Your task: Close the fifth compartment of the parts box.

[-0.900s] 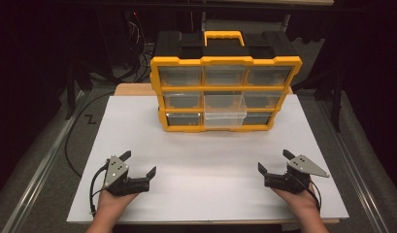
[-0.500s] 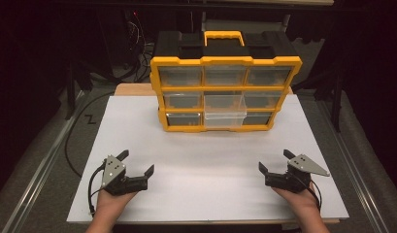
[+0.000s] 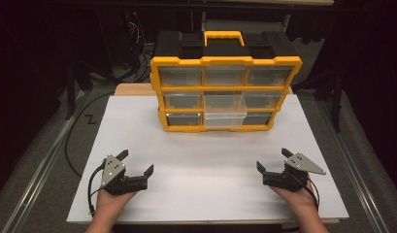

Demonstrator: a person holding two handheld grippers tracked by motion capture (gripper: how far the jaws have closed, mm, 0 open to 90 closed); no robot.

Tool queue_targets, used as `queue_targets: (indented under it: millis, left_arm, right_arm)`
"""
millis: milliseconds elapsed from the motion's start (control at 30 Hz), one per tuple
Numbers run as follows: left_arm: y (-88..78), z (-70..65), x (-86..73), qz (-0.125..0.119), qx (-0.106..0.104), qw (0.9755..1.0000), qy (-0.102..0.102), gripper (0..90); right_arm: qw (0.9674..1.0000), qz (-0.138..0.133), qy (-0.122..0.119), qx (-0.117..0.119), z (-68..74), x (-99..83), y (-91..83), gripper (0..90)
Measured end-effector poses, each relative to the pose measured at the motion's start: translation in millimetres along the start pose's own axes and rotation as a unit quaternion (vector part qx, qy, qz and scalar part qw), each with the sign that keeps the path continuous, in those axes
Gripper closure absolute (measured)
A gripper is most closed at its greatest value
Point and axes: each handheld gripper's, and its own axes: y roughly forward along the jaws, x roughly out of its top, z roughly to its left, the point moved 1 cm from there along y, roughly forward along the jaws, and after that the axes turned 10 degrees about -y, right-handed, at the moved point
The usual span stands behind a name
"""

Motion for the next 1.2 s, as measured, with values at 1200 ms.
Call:
queue_targets:
  millis: [1200]
  left_arm:
    - [2.0,-3.4,-0.8,0.005,-0.004,0.9999,0.011,0.1]
  right_arm:
    - [0.9993,-0.017,-0.019,0.028,35.8,26.1,44.9,1.2]
